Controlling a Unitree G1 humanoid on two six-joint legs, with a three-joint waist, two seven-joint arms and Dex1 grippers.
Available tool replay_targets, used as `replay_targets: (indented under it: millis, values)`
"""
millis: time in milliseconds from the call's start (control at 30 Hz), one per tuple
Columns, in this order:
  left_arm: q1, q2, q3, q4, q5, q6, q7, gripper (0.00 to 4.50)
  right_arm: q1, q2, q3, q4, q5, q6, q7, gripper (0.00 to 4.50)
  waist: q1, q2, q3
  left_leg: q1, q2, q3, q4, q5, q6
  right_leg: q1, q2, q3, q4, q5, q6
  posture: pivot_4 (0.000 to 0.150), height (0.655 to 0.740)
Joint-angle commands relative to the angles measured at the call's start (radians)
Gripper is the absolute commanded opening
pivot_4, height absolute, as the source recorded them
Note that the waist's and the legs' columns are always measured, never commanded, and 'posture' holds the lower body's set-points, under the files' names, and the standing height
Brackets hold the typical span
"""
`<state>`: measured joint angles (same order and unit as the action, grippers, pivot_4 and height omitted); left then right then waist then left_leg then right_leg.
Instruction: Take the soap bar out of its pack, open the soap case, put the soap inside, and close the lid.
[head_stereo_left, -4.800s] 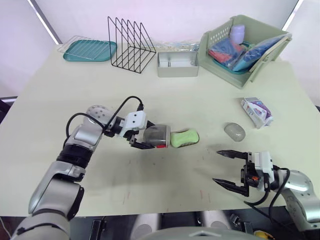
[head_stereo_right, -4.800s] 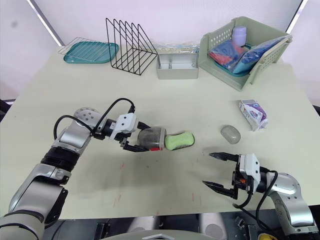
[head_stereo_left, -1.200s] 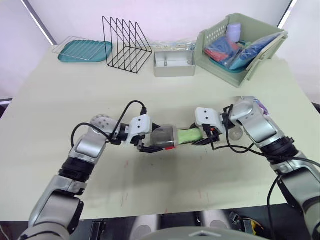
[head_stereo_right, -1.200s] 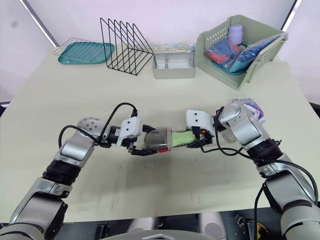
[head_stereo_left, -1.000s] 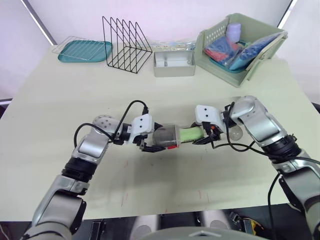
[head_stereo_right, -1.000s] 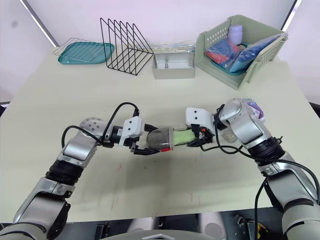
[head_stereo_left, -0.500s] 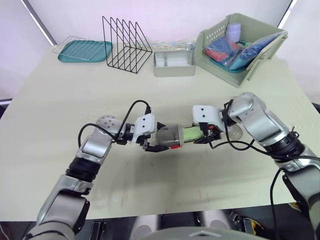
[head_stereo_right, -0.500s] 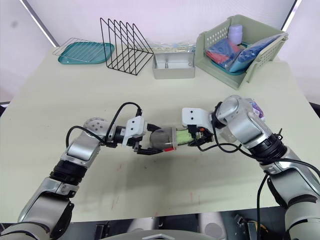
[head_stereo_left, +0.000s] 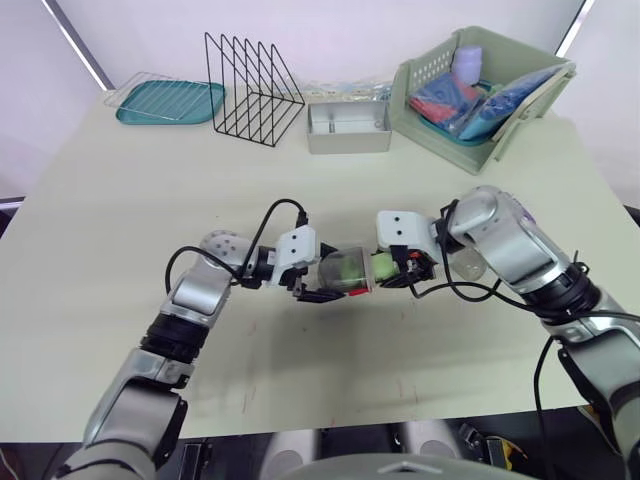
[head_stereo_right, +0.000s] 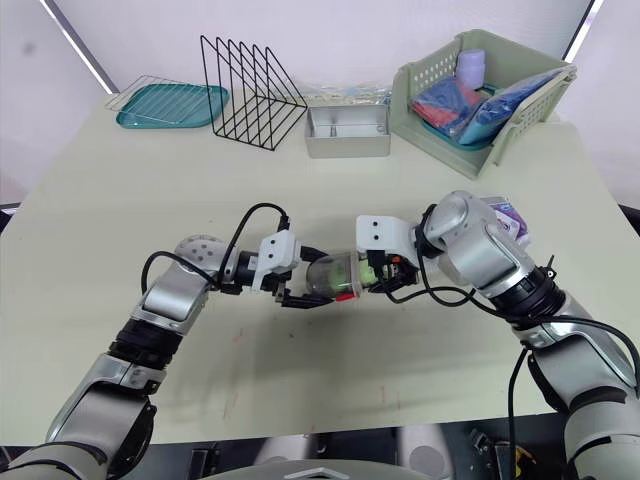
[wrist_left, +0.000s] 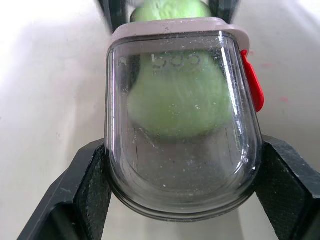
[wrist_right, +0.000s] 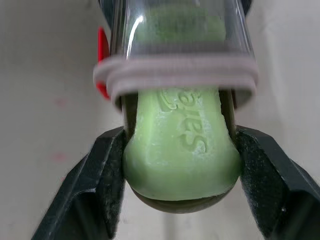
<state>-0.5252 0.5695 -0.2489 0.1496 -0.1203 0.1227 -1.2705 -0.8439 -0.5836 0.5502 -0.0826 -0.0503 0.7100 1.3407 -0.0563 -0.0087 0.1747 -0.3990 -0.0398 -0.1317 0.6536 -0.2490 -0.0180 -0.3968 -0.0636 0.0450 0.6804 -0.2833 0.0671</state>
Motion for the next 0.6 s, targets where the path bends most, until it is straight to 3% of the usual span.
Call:
replay_targets:
  millis: [33,233,400,500,600]
  values:
    - [-0.009,0.017,0.016,-0.033,-0.011,-0.012,0.002,3.44,-0.012,-0.015,-0.033,-0.052,0.037,0.007,0.007,4.41,0.0,0.0,0.0,0.0,0.0,0.0,0.0,0.0,0.0,0.0,0.0,0.0,0.0,0.0,0.0,0.15,0.74]
    - [-0.007,0.024,0.009,-0.031,-0.008,-0.014,0.002,3.44,-0.01,-0.032,-0.062,-0.052,0.067,-0.013,-0.012,4.41,0.002,0.0,0.0,0.0,0.0,0.0,0.0,0.0,0.0,0.0,0.0,0.0,0.0,0.0,0.0,0.15,0.74]
    - [-0.004,0.026,0.008,-0.036,-0.009,-0.015,0.001,3.44,0.027,-0.07,-0.125,0.041,0.068,-0.174,-0.066,4.41,0.008,0.0,0.0,0.0,0.0,0.0,0.0,0.0,0.0,0.0,0.0,0.0,0.0,0.0,0.0,0.15,0.74]
    - [-0.001,0.027,0.01,-0.04,-0.012,-0.016,0.0,3.44,0.063,-0.091,-0.142,0.069,0.081,-0.262,-0.05,3.17,0.013,0.0,0.0,0.0,0.0,0.001,0.0,0.0,0.0,0.0,0.0,0.0,0.0,0.0,0.0,0.15,0.74]
    - [0.004,0.031,0.011,-0.048,-0.015,-0.017,-0.004,3.44,0.093,-0.094,-0.153,0.073,0.085,-0.323,-0.049,1.64,0.012,0.0,0.0,0.0,0.0,0.001,0.0,0.0,0.0,0.0,0.0,0.0,0.0,0.0,0.0,0.15,0.74]
